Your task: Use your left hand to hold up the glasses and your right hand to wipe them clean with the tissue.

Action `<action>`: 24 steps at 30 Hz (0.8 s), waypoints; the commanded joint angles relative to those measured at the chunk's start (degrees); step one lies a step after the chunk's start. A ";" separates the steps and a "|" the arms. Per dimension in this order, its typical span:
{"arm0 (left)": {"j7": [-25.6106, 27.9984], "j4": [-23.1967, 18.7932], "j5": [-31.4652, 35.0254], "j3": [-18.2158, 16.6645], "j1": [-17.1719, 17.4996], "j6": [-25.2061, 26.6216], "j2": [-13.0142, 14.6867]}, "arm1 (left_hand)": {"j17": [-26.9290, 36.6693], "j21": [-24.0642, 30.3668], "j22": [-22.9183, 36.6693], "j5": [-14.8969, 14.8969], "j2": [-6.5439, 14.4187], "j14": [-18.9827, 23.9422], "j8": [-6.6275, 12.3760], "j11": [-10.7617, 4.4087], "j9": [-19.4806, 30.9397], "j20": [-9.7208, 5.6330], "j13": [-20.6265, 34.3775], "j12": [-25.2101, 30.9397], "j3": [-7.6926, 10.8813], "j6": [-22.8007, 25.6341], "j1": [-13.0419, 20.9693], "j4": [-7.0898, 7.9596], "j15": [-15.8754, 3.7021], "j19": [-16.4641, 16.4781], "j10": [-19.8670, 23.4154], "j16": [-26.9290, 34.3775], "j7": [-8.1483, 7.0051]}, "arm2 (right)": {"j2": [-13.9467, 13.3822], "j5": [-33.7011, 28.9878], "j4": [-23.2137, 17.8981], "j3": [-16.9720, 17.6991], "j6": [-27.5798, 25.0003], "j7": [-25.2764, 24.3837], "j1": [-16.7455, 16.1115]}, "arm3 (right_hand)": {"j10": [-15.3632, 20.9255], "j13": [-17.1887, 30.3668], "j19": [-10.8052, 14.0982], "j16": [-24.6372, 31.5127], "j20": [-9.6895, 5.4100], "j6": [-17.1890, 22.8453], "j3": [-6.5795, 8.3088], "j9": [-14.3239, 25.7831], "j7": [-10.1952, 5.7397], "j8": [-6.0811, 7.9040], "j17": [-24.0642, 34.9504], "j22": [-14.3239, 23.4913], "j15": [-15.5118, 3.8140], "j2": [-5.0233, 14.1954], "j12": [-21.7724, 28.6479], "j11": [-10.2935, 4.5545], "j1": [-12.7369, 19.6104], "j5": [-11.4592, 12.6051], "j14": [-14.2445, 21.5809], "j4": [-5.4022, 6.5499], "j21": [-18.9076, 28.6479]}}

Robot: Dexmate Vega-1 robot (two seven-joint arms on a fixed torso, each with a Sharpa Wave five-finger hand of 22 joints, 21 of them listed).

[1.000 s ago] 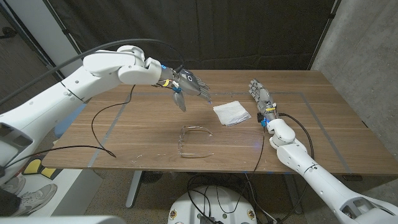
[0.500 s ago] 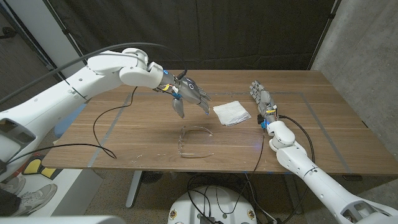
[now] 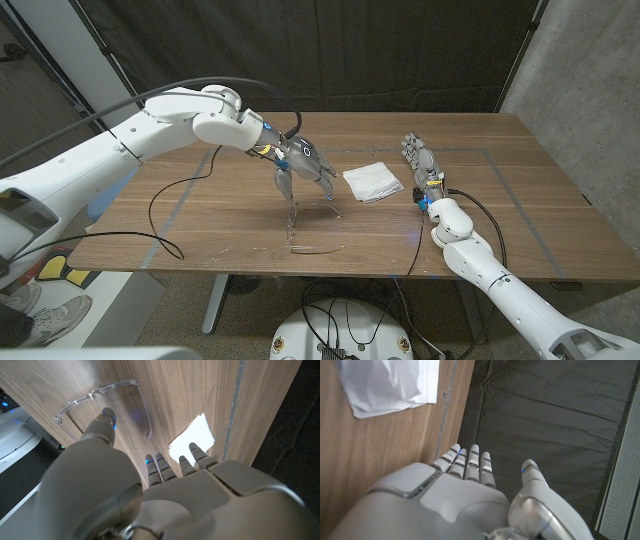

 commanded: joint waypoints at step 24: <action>7.63 -2.02 12.92 -0.29 4.03 -5.38 2.78 | 0.37 -0.40 0.19 -0.96 0.58 2.00 4.36 -0.08 1.27 0.01 0.88 1.30 -2.38 6.36 1.97 0.54 -3.48 1.45 4.96 0.69 -0.11 | 1.66 -0.27 2.86 -0.61 2.10 0.34 0.49 | 1.14 0.20 0.38 0.07 -0.30 0.59 -0.41 0.31 -0.04 0.09 0.20 0.14 -0.22 0.11 -0.16 0.28 -0.44 -0.22 0.22 0.33 -0.21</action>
